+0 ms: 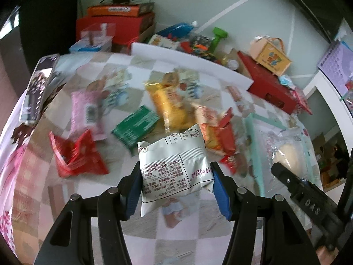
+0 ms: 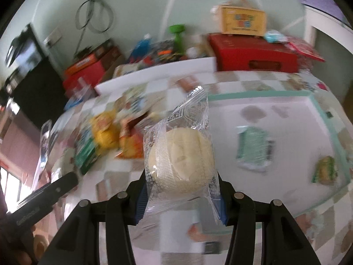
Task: Organize snacks
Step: 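Carry the bun and pastry packet into the tray and open both tools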
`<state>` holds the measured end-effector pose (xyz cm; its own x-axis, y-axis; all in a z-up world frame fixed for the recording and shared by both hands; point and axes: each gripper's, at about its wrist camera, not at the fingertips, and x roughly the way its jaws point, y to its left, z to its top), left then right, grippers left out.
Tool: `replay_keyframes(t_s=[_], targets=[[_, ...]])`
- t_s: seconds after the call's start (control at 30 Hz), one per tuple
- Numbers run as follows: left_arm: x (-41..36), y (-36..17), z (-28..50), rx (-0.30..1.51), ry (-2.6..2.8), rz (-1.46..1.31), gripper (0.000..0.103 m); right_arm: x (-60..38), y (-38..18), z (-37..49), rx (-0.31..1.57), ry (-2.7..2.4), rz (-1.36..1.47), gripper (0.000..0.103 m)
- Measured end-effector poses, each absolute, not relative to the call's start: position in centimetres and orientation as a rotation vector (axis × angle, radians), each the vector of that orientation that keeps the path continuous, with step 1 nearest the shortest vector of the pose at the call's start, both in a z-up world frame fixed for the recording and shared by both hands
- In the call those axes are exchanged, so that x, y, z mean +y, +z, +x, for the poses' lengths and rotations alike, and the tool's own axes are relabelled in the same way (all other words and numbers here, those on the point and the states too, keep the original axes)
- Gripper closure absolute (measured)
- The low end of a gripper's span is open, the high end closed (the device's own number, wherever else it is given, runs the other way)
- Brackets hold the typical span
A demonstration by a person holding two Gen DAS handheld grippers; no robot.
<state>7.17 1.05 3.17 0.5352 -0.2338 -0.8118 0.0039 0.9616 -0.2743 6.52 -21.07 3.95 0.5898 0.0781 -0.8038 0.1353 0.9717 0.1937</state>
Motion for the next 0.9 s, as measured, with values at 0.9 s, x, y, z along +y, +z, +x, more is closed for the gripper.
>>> replay_keyframes(t_s=[0.9], targets=[[-20.8,1.7,14.9,1.069,-0.472,-0.007,0.043,-39.3,0.5,5.1,0.854,-0.373,0.553,0.050]])
